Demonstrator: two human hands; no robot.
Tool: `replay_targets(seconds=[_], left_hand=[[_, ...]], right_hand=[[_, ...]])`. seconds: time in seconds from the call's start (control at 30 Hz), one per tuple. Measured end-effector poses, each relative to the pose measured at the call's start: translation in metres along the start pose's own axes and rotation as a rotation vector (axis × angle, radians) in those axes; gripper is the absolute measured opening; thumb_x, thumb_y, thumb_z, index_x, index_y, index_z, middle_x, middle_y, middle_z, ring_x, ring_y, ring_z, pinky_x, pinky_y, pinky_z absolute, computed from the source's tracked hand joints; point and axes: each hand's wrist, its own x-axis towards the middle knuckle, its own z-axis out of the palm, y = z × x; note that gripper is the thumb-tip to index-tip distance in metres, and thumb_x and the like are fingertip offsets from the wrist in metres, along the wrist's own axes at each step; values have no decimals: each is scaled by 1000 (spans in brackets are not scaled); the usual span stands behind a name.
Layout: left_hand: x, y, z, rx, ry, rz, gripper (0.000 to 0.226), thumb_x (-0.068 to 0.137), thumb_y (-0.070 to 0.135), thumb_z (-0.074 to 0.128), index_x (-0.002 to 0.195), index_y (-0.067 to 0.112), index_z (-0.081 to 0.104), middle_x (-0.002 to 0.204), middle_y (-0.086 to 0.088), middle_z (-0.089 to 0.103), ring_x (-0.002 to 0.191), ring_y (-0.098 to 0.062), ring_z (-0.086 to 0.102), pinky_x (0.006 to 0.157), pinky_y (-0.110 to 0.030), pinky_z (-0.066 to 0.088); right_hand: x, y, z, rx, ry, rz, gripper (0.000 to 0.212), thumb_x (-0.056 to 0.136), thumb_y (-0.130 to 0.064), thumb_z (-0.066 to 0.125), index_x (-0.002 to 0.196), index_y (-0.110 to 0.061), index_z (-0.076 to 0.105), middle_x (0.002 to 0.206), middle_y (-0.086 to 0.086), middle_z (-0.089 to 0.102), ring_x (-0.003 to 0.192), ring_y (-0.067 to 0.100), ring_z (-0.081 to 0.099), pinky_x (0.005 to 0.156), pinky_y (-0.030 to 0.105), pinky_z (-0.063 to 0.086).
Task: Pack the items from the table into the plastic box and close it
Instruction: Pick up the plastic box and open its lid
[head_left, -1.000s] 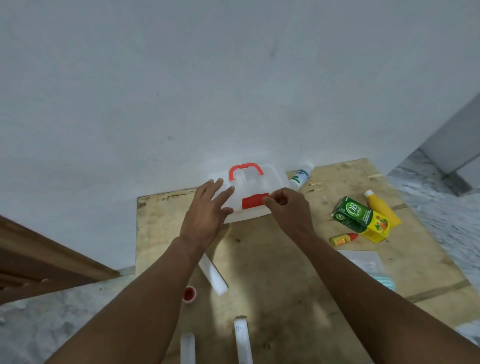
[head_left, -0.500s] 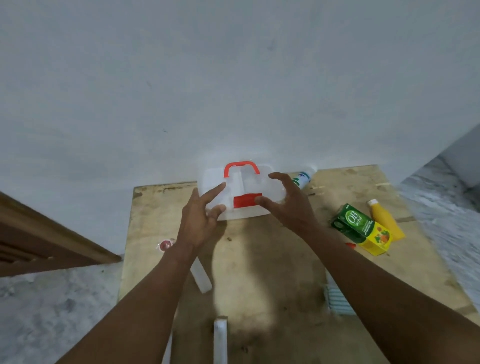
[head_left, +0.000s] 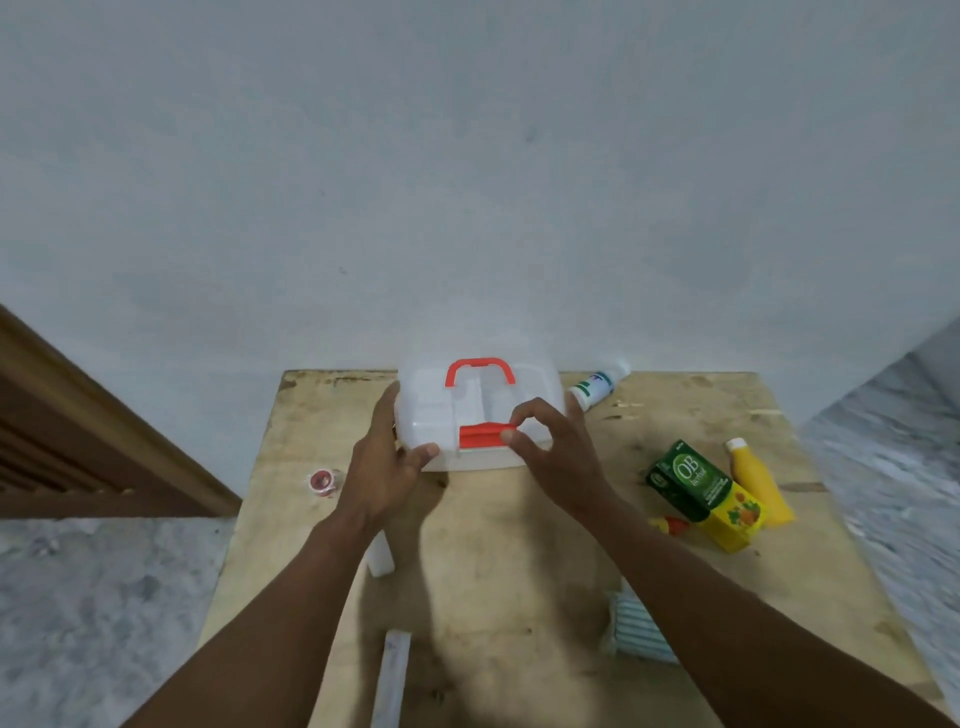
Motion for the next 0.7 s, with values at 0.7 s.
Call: replay_targets(seconds=[0.7], left_hand=[[-15, 2, 7, -85, 68, -24, 67, 79, 12, 79, 137, 19, 47, 118, 10, 59, 103, -12, 59, 69, -5, 42]], right_hand=[[-13, -22, 2, -33, 46, 99, 12, 97, -27, 54, 91, -33, 63, 121, 0, 59, 124, 20, 44, 104, 40, 45]])
